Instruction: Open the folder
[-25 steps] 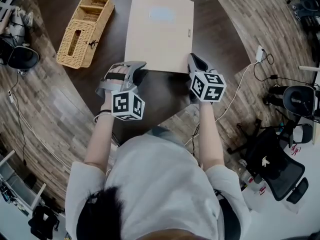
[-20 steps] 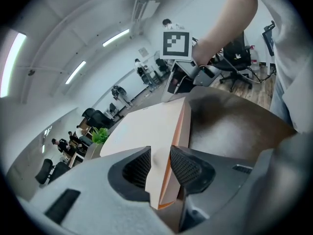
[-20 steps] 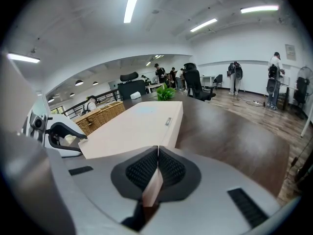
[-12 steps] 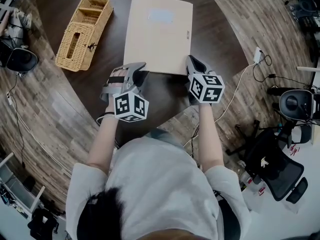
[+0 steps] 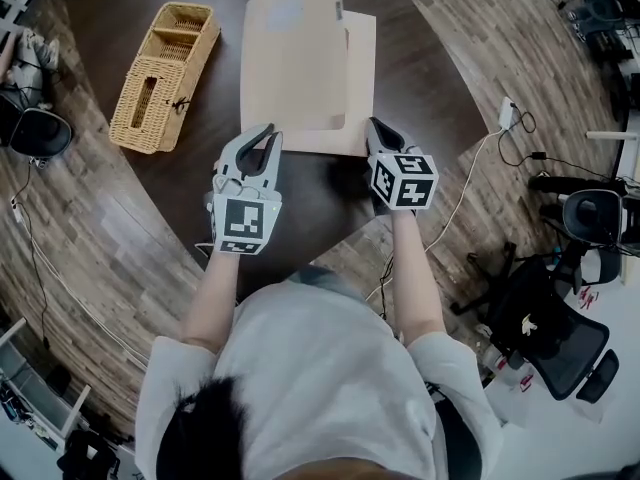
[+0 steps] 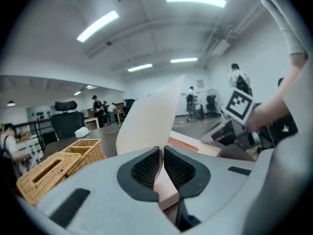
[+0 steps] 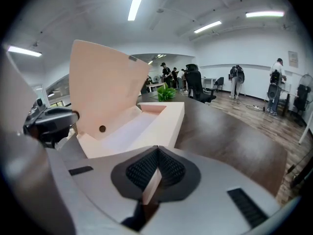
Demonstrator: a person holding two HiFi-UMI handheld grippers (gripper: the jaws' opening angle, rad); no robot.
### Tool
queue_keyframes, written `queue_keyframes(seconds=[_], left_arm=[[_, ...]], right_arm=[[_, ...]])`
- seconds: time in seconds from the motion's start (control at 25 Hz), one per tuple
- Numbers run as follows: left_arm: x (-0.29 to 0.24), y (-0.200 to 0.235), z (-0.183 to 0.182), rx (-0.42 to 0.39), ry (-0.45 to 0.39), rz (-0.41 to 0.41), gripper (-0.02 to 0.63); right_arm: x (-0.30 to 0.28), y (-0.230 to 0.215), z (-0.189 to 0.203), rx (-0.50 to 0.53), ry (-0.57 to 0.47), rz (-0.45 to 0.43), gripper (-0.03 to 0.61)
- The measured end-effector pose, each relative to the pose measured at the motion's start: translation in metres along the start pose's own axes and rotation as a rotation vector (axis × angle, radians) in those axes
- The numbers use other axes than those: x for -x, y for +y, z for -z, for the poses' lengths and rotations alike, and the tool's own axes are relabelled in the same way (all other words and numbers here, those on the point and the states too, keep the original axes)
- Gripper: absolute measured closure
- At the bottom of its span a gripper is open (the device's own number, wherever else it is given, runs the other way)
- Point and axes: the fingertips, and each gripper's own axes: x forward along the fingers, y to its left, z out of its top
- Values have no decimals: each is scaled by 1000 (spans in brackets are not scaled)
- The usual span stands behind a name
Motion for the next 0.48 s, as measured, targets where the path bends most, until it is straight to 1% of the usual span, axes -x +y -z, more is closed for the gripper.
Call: queue_keyframes(seconds=[0.08, 0.12, 0.24, 0.36, 0.48], left_arm=[[10, 22, -5, 130, -40, -59, 584], [15, 31, -3, 179, -48, -83, 584], [26, 52, 7, 283, -53, -140, 591], [36, 74, 18, 421, -68, -195, 595], [44, 93, 33, 527, -66, -250, 600]], right_arm=[[0, 1, 0, 2, 4, -4, 566], [-1, 2, 0, 2, 7, -8, 566], [-2, 5, -1, 13, 11, -10, 566], [-2, 5, -1, 9, 14, -9, 566], [-3, 5, -2, 16, 22, -10, 566]])
